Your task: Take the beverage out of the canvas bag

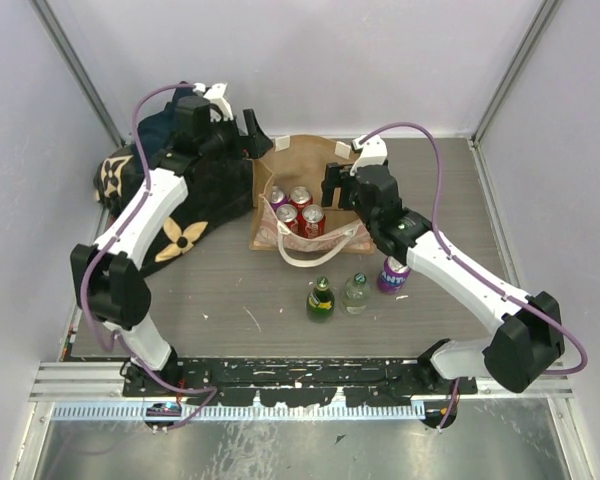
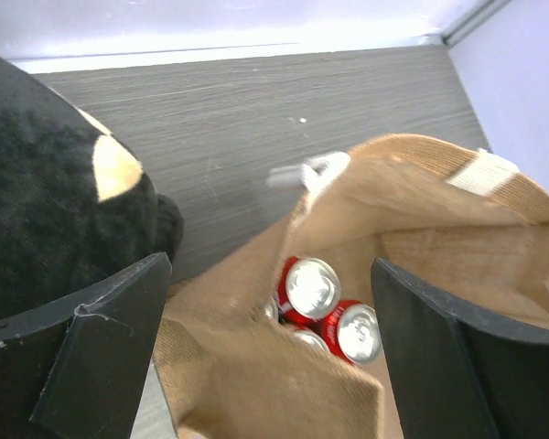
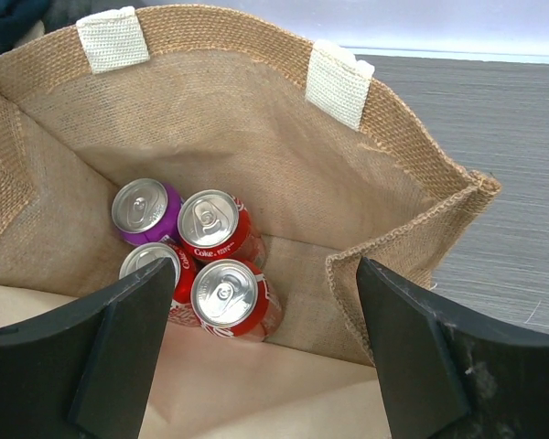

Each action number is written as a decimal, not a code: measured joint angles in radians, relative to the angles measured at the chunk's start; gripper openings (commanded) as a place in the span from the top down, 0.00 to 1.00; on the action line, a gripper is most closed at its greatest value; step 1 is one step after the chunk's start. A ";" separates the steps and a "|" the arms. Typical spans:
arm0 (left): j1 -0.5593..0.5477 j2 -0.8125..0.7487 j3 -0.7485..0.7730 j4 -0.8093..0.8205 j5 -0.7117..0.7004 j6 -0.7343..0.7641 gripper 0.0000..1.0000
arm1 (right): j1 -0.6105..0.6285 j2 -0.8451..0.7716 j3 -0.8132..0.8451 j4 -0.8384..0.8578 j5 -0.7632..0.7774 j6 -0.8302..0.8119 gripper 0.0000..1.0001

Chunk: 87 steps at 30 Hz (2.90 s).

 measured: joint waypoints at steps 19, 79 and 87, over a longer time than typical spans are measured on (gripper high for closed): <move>-0.138 -0.199 -0.263 -0.078 0.037 -0.027 0.02 | 0.000 -0.108 -0.044 -0.060 -0.028 0.004 0.17; -0.309 -0.337 -0.626 0.143 -0.303 -0.074 0.90 | 0.090 0.275 0.111 -0.315 -0.103 -0.069 0.02; -0.310 -0.328 -0.625 0.153 -0.300 -0.073 0.88 | 0.036 0.348 0.116 -0.296 -0.127 -0.068 0.03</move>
